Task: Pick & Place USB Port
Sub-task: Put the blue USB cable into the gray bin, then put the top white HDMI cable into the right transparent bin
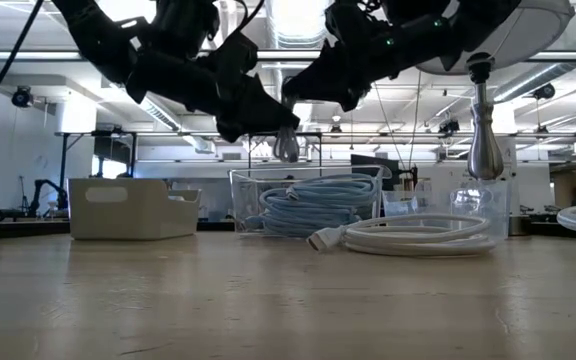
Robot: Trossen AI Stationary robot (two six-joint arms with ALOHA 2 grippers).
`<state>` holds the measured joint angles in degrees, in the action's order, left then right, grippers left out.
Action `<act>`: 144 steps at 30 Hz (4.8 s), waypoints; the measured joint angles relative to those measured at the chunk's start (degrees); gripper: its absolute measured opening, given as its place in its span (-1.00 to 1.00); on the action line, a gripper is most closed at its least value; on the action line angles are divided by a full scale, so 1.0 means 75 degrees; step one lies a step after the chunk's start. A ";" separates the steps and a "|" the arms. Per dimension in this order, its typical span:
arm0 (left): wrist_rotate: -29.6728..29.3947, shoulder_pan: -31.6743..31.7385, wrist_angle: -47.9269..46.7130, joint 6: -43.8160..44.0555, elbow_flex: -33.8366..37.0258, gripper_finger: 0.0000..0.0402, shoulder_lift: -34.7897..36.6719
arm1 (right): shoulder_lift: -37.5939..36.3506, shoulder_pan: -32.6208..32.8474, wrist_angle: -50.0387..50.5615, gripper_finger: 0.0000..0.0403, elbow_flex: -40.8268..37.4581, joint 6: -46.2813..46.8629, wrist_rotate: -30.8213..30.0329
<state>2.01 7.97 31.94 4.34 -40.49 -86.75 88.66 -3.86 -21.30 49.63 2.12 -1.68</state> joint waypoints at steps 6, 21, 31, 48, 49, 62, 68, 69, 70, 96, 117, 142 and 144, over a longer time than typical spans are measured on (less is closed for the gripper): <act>-0.0039 0.0003 -0.0137 0.0005 0.0003 -0.67 -0.0004 | -0.0006 -0.0012 0.0762 -0.52 0.0093 0.0087 0.0010; -0.0402 0.0006 -0.4934 -0.0511 -0.1261 -0.69 0.1220 | -0.0398 0.0035 0.3622 -0.21 0.0501 0.0063 0.0022; -0.2731 0.0091 -1.0854 -0.0737 -0.3161 -0.68 0.1759 | -0.0460 0.0085 0.3672 -0.22 0.0493 0.0057 0.0021; -0.1969 0.2348 -1.1608 -0.0809 -0.2329 -0.68 0.1109 | -0.0458 0.0082 0.3526 -0.23 0.0484 -0.0256 0.0018; -0.1966 0.2462 -1.1629 -0.0839 -0.2279 -0.68 0.0991 | -0.0458 0.0082 0.3529 -0.23 0.0484 -0.0338 0.0021; -0.1980 0.2629 -1.1555 -0.1521 -0.2180 -0.68 -0.0581 | -0.0458 0.0082 0.3532 -0.23 0.0484 -0.0564 0.0021; -0.2206 0.2629 -1.1537 -0.1455 -0.2194 -0.54 -0.0979 | -0.0458 0.0082 0.3535 -0.25 0.0484 -0.0564 0.0021; -0.2222 0.2629 -1.1535 -0.1467 -0.2197 -0.49 -0.0996 | -0.0458 0.0082 0.3535 -0.25 0.0484 -0.0567 0.0024; -0.2294 0.2629 -1.1525 -0.1514 -0.2194 -0.45 -0.0999 | -0.0458 0.0082 0.3535 -0.25 0.0484 -0.0567 0.0023; -0.2674 0.2524 -1.1666 -0.1673 -0.3048 -0.26 0.0778 | -0.0455 0.0202 0.5107 -0.23 0.0481 -0.0116 0.0116; -0.2526 0.0892 -0.9687 -0.1207 -0.2940 -0.33 0.1814 | -0.0449 0.0227 0.5997 -0.23 -0.0089 -0.0019 0.0062; -0.2514 0.0227 -0.9198 -0.1209 -0.2935 -0.37 0.1802 | -0.0449 0.0230 0.5783 -0.24 -0.0675 0.0730 0.0005; -0.2513 0.0227 -0.9198 -0.1209 -0.2933 -0.37 0.1802 | -0.0449 0.0230 0.5723 -0.24 -0.0698 0.0943 0.0002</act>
<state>-16.83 9.67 -37.04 -4.73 -62.48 -73.23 85.30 -2.13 21.63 44.39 9.19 -1.66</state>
